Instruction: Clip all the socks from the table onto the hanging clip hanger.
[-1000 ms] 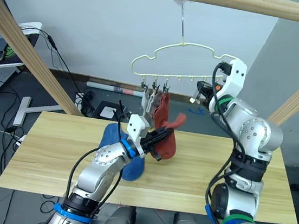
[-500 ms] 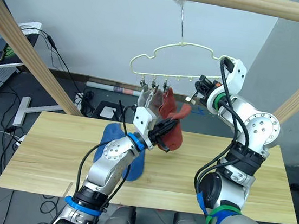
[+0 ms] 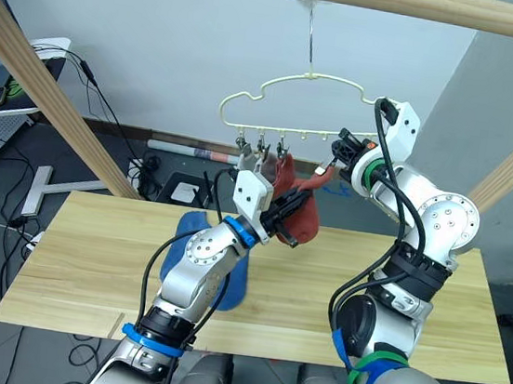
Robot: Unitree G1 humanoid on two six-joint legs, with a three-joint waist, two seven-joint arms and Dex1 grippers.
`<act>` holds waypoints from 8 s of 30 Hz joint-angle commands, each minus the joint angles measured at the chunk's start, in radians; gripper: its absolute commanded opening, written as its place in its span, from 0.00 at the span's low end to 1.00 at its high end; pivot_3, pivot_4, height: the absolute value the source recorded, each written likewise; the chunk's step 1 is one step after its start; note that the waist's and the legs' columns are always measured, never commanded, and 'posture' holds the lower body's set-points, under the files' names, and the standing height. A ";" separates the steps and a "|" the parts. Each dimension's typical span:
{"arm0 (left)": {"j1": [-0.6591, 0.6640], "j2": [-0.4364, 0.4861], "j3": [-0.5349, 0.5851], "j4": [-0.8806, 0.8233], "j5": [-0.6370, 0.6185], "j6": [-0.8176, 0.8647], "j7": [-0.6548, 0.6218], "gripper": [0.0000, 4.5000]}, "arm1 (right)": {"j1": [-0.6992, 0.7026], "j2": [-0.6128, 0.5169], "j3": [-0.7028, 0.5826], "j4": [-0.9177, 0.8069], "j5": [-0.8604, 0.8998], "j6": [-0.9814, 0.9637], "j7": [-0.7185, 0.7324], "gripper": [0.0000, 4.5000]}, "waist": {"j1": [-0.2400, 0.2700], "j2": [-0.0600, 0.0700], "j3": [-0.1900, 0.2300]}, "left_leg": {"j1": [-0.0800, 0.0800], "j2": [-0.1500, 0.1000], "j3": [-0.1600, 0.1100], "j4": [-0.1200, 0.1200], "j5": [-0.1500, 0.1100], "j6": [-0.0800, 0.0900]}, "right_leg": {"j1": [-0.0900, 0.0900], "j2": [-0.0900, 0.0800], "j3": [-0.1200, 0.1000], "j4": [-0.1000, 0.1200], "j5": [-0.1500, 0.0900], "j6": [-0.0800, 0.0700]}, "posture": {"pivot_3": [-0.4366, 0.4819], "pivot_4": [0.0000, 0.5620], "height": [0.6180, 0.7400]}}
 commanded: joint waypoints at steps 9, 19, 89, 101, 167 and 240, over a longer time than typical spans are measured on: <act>-0.003 -0.006 -0.010 -0.027 0.004 -0.022 0.000 0.00 | -0.003 0.002 -0.035 -0.002 0.008 0.016 -0.030 0.33 | -0.002 0.000 0.000 | -0.001 0.000 0.000 0.000 0.000 0.000 | -0.001 0.000 0.000 0.000 0.000 0.000 | 0.47 0.50 1.00; -0.029 -0.014 -0.011 0.002 0.006 -0.022 0.000 0.00 | -0.029 0.001 -0.066 0.002 0.034 0.014 -0.035 1.00 | -0.006 0.003 0.002 | -0.011 0.000 0.000 0.000 0.000 0.000 | -0.012 0.000 0.000 0.001 0.003 -0.003 | 0.47 0.50 1.00; -0.054 0.477 0.218 -0.469 -0.351 0.469 -0.237 0.93 | 0.529 -0.279 0.690 -0.358 -0.454 -0.760 0.328 0.42 | -0.023 0.006 0.007 | -0.011 0.001 0.000 0.001 0.000 0.000 | -0.013 0.001 0.001 0.001 0.001 0.003 | 0.52 0.50 1.00; -0.065 0.475 0.216 -0.467 -0.351 0.470 -0.231 0.93 | 0.441 -0.236 0.683 -0.196 -0.542 -0.820 0.293 0.42 | -0.023 0.007 0.007 | -0.011 0.001 0.000 0.001 0.000 0.000 | -0.013 0.001 0.001 0.001 0.002 0.001 | 0.54 0.50 1.00; -0.120 0.435 0.206 -0.495 -0.407 0.514 -0.186 0.93 | 0.295 -0.181 0.611 0.039 -0.535 -0.929 0.339 0.01 | -0.013 0.007 0.008 | -0.011 0.001 0.000 0.001 0.000 0.000 | -0.013 0.001 0.001 0.003 0.004 -0.002 | 0.57 0.55 1.00; 0.172 -0.048 -0.083 -0.158 0.030 0.163 0.032 0.00 | 0.081 -0.258 0.281 0.016 -0.102 -0.136 0.293 0.00 | -0.004 0.009 0.009 | -0.008 0.000 0.001 0.001 0.000 0.001 | -0.010 0.000 0.002 0.002 0.004 -0.002 | 0.46 0.52 1.00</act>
